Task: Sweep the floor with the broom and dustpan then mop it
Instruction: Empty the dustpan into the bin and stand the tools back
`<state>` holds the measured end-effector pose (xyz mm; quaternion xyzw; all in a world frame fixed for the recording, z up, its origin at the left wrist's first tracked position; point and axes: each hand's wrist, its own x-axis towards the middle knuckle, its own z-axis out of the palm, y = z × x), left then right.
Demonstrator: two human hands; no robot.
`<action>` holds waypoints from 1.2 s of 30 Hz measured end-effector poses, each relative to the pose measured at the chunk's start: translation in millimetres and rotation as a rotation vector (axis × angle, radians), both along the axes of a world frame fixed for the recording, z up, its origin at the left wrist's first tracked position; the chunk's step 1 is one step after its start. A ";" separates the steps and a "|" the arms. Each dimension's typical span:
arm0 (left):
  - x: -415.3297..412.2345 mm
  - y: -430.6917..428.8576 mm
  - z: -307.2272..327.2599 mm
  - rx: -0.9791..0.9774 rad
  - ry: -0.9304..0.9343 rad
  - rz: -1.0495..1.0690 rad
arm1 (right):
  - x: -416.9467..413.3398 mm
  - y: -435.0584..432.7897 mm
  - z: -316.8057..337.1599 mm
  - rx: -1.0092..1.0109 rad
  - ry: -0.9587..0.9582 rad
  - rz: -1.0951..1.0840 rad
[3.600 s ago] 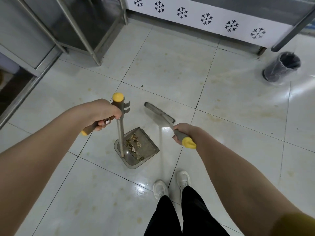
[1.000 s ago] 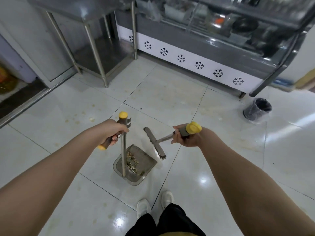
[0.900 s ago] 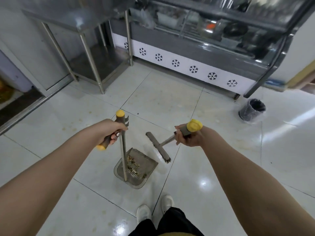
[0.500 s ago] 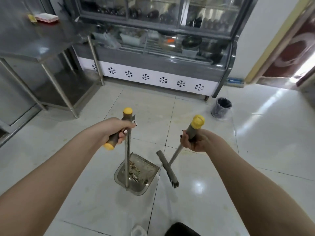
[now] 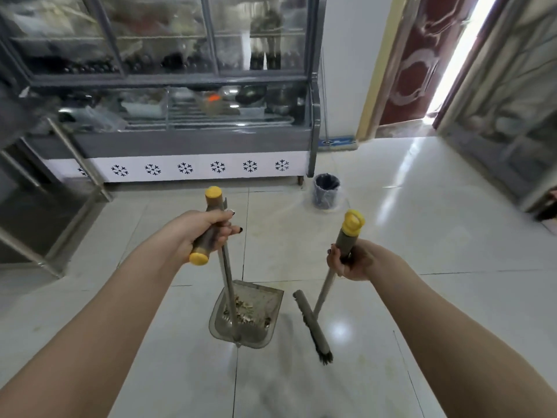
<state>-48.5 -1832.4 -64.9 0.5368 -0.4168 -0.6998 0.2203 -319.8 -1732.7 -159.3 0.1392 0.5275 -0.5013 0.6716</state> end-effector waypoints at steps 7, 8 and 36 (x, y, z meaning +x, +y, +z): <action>-134.2 13.2 9.5 -0.068 0.038 -0.006 | -115.3 23.1 11.4 -0.033 -0.004 -0.098; -150.7 15.5 9.7 -0.068 0.046 -0.016 | -129.3 25.1 13.9 -0.036 0.005 -0.113; -534.9 -172.4 18.6 0.213 0.168 -0.160 | -480.8 -151.1 -12.0 0.080 0.084 -0.218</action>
